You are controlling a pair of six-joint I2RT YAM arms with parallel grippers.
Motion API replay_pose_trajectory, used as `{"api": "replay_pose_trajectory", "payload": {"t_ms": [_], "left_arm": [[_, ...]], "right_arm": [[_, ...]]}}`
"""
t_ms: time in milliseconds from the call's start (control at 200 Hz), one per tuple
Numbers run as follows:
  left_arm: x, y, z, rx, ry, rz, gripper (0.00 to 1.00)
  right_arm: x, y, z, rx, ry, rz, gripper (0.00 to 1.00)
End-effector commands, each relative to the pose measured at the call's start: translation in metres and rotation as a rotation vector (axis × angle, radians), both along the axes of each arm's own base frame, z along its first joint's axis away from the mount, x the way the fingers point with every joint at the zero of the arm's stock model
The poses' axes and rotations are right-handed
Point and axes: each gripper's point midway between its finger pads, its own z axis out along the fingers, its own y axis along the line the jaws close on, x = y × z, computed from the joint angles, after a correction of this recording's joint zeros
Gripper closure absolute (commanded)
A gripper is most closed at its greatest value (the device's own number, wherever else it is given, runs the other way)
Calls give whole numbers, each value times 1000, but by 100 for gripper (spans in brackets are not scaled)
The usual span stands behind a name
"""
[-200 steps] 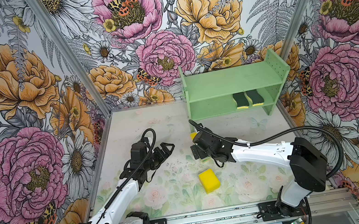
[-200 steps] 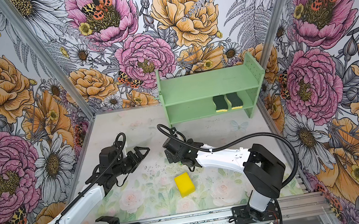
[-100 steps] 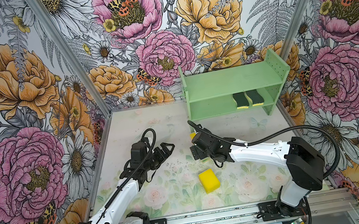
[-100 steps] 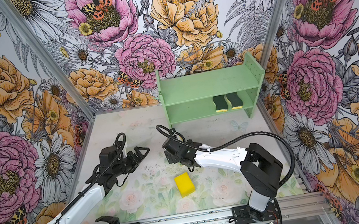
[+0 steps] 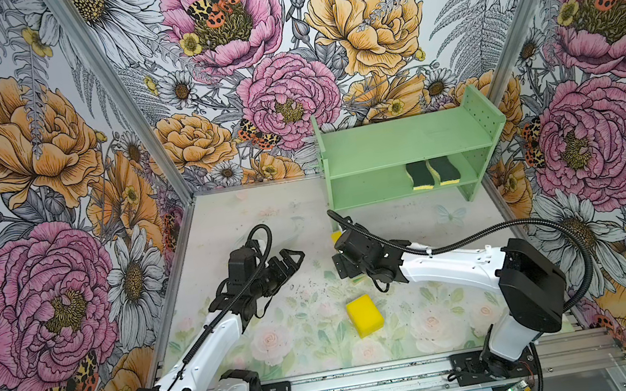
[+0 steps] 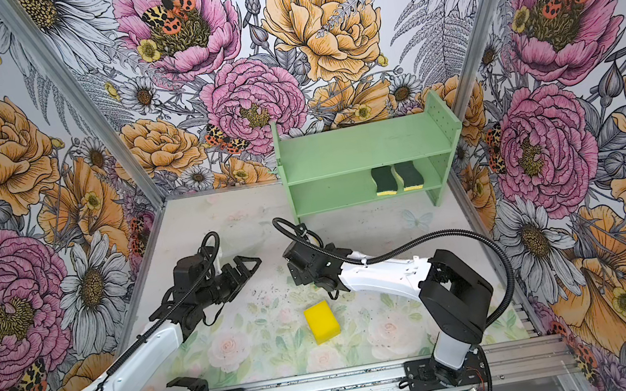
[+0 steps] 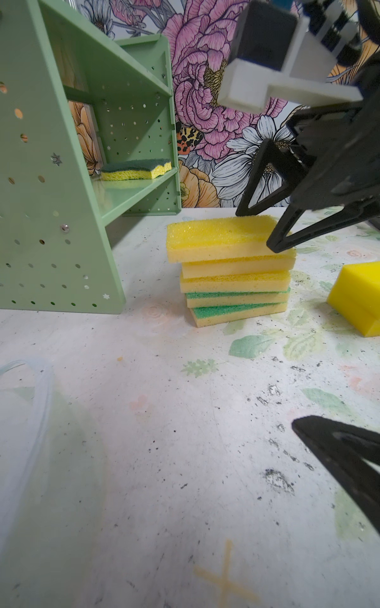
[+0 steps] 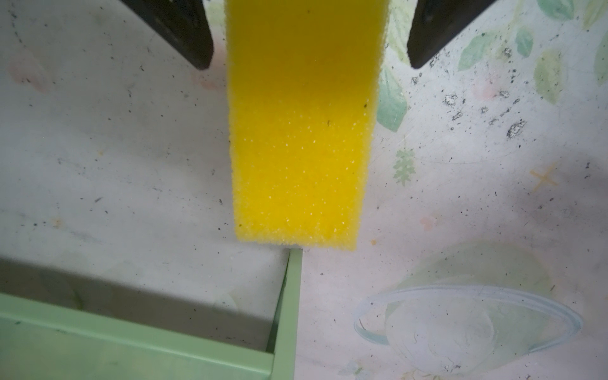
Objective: Place and organize the cleaning sponges onto the shelf
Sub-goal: 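Close the right gripper on the yellow sponge's end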
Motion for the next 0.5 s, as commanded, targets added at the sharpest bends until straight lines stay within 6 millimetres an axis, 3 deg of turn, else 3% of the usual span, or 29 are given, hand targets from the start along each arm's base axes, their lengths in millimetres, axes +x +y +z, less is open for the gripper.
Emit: {"api": "replay_pose_trajectory", "payload": {"t_ms": [0, 490], "left_arm": [[2, -3, 2, 4, -22, -11, 1], [1, -2, 1, 6, -21, -11, 1]], "right_arm": [[5, 4, 3, 9, -2, 0, 8], [7, 4, 0, 6, 4, -3, 13]]}}
